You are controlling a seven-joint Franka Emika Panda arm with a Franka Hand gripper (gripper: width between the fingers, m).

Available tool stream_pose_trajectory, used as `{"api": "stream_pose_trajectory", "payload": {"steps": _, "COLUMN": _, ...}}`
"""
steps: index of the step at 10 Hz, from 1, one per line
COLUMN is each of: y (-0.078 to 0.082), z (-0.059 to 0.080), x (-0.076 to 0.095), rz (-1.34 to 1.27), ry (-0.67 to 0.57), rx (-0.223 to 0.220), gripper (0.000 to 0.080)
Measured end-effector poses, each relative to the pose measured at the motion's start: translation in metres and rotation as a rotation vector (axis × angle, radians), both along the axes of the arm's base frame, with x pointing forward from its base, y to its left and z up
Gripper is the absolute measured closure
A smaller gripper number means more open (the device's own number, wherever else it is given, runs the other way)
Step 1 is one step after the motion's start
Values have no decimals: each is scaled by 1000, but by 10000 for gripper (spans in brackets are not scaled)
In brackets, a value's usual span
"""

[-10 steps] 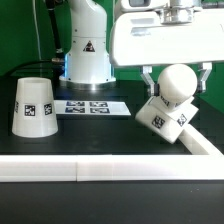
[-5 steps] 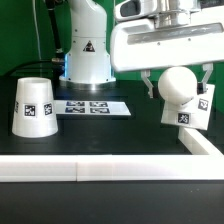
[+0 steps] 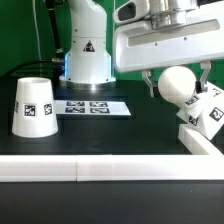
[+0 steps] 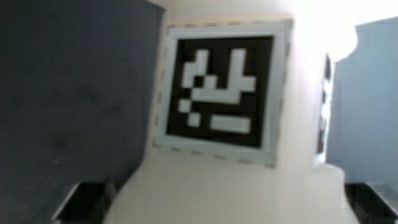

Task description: Assemble lamp

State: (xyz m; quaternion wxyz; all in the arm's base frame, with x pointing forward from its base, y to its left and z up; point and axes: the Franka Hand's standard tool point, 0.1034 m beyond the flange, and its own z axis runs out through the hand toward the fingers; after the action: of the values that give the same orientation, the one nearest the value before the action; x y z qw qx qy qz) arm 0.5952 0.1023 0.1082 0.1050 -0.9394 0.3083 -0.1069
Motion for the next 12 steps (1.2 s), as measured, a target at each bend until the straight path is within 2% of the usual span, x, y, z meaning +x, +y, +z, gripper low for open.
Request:
{"api": "stream_pose_trajectory", "payload": {"steps": 2, "y": -1, "z": 11, "x": 1, "rz": -89, "ry": 8, "rx": 42, "gripper": 223}}
{"api": "stream_pose_trajectory", "payload": {"steps": 4, "y": -6, "z": 25, "x": 4, "rz": -133, "ry": 2, "rx": 63, "gripper": 223}}
{"api": "stream_pose_trajectory", "payload": {"steps": 7, "y": -20, "z": 35, "x": 8, "rz": -99, "ry": -13, "rx": 46, "gripper": 223}}
{"api": "stream_pose_trajectory", "payload": {"steps": 8, "y": -21, "z": 38, "x": 8, "rz": -98, "ry": -11, "rx": 48, "gripper": 223}}
{"api": "stream_pose_trajectory", "payload": {"steps": 9, "y": -20, "z": 40, "x": 8, "rz": -97, "ry": -13, "rx": 49, "gripper": 223}}
{"api": "stream_pose_trajectory", "payload": {"steps": 12, "y": -17, "z": 30, "x": -2, "rz": -97, "ry": 4, "rx": 45, "gripper": 223}}
